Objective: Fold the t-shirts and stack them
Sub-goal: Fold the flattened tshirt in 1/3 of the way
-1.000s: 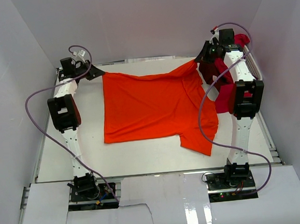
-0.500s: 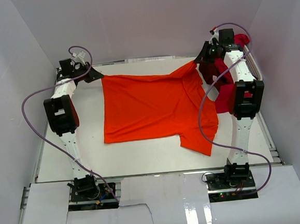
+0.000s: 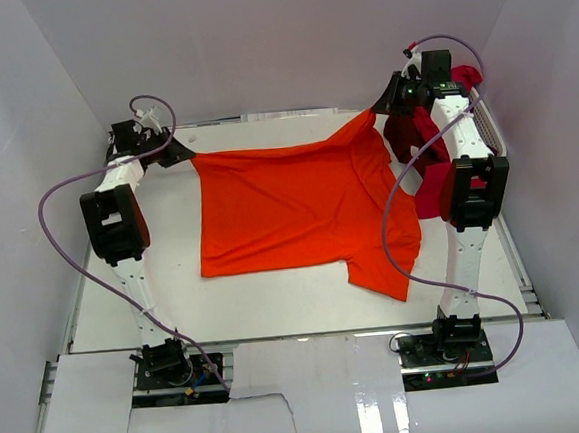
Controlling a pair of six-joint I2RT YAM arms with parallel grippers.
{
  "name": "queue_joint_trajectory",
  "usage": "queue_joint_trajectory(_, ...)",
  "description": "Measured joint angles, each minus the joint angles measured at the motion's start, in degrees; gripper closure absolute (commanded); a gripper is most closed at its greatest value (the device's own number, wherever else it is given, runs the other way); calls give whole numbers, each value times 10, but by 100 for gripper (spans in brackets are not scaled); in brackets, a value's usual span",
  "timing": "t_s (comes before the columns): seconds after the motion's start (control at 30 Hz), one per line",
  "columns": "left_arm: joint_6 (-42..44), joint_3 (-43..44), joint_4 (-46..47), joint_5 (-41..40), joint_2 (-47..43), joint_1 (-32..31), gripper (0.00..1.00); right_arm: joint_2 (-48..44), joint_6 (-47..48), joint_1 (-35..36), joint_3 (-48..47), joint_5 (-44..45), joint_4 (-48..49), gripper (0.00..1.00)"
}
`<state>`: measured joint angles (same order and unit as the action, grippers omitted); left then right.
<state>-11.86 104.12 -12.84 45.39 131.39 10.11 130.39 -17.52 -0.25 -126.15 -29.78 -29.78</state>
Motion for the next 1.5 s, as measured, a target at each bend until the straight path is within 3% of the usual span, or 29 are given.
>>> queue_joint_trajectory(0.8,-17,1,17,7,-3,18,100,3,15,-9,-34,9,0,92)
queue_joint_trajectory(1.2,-5,7,19,-1,-3,-32,100,-3,15,-14,-14,-4,8,92)
queue_joint_trajectory(1.5,12,-78,20,-39,-50,-46,100,-33,17,-14,56,-3,6,92)
